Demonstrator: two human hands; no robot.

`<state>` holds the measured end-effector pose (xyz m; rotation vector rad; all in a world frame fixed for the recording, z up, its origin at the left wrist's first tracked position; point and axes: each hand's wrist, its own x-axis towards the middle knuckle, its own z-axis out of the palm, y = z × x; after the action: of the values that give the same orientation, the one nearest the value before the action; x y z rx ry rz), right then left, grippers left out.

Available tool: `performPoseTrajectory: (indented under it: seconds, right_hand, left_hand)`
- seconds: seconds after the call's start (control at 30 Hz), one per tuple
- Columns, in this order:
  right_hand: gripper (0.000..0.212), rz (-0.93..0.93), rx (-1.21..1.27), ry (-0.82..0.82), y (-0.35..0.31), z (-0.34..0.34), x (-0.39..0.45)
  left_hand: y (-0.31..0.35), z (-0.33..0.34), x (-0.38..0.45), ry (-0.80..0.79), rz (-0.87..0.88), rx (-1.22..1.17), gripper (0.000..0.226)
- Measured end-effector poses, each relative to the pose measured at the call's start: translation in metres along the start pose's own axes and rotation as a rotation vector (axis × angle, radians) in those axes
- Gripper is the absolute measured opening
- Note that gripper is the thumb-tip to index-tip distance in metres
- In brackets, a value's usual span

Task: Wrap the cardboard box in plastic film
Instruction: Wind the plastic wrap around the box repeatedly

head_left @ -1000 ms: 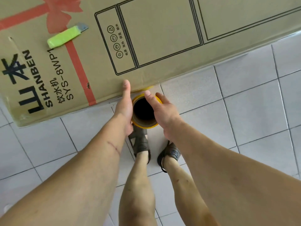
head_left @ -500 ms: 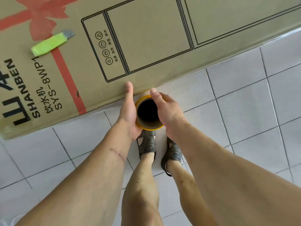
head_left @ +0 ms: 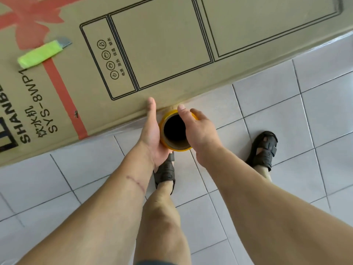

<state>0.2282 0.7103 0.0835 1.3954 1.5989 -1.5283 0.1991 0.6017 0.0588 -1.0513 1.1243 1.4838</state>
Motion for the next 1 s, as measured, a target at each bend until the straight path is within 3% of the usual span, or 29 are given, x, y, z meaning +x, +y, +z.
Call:
performPoseTrajectory:
  seconds: [0.07,0.23,0.33,0.47,0.6,0.67,0.73,0.87,1.0]
  right_hand:
    - [0.071,-0.047,-0.059,0.038,-0.006,-0.011,0.005]
    - [0.06,0.06,0.143,-0.037,-0.008,-0.016,0.005]
    - [0.058,0.068,0.154,-0.047,-0.007,-0.017,0.006]
    - [0.064,-0.061,-0.105,-0.011,-0.014,-0.036,0.014]
    - [0.073,0.0,-0.044,-0.053,-0.01,-0.045,0.018]
    - [0.068,0.07,0.041,-0.114,-0.005,-0.045,0.019]
    - [0.064,0.062,0.046,-0.13,-0.007,-0.049,0.02]
    - [0.07,-0.109,-0.236,-0.073,-0.023,-0.068,0.023]
    - [0.078,-0.089,-0.225,-0.086,-0.023,-0.079,0.026]
  left_hand:
    - [-0.004,0.007,0.001,-0.026,0.004,-0.008,0.113]
    - [0.005,0.029,0.006,0.209,0.081,0.152,0.077]
    - [0.004,0.031,0.004,0.099,0.058,0.071,0.09]
    - [-0.015,0.037,0.004,0.018,0.032,-0.008,0.113]
    - [-0.015,0.046,0.007,0.21,0.085,0.119,0.094]
    - [-0.008,0.051,0.007,0.22,0.085,0.124,0.086]
    - [-0.006,0.055,0.006,0.157,0.075,0.071,0.089]
    - [-0.02,0.067,0.007,0.025,0.033,-0.111,0.116]
    - [-0.023,0.079,0.005,0.208,0.044,0.062,0.099]
